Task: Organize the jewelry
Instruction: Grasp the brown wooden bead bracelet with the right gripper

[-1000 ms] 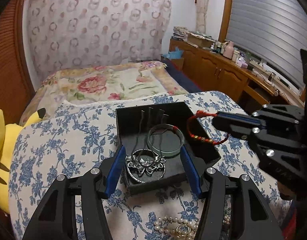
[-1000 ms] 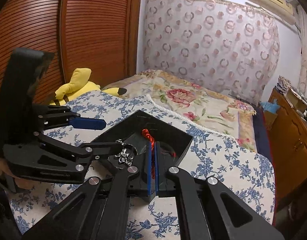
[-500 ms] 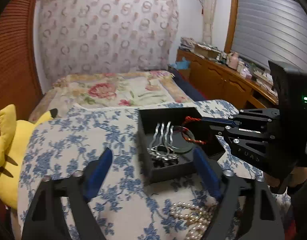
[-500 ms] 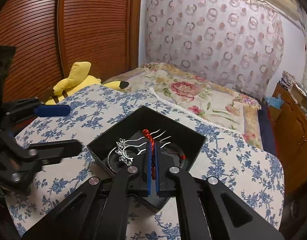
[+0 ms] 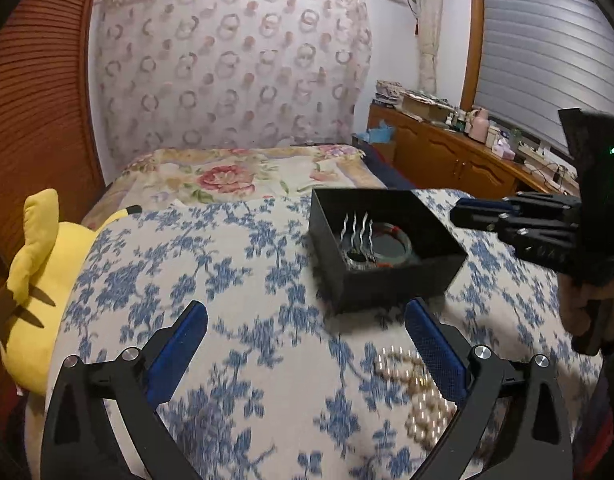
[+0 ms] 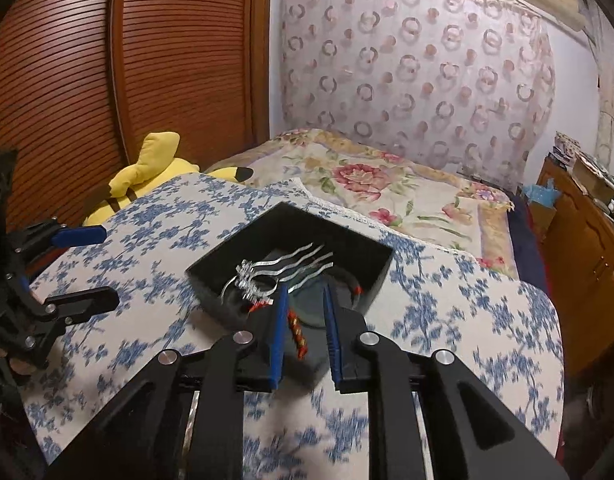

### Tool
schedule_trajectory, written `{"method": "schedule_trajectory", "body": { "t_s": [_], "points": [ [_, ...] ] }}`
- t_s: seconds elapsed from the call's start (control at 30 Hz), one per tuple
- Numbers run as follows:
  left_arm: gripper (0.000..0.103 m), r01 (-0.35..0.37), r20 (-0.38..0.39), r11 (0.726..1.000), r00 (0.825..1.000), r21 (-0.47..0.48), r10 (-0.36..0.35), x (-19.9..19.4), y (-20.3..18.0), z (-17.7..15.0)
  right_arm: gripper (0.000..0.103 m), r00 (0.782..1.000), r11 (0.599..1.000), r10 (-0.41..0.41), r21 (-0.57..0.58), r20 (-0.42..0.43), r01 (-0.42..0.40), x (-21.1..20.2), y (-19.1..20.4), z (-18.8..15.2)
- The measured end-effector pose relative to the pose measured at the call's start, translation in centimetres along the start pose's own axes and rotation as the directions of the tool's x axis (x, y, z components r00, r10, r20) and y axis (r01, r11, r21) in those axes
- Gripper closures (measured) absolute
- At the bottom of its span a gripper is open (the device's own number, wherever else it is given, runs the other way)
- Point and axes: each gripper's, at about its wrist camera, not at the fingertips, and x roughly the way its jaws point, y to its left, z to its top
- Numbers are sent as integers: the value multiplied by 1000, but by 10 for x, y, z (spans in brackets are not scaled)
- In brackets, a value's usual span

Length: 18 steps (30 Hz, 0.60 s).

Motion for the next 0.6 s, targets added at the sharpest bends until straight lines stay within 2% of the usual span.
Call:
{"method": "schedule_trajectory", "body": {
  "t_s": [0.3, 0.6],
  "points": [
    [8, 39, -37, 999, 999, 5, -39, -22, -5, -27, 83, 999, 999, 46, 22, -19, -46, -36, 12, -47],
    [8, 48, -51, 999, 998, 15, -48, -36, -13, -43, 79, 993, 995, 81, 69, -85, -75, -44, 23, -92]
  ]
}}
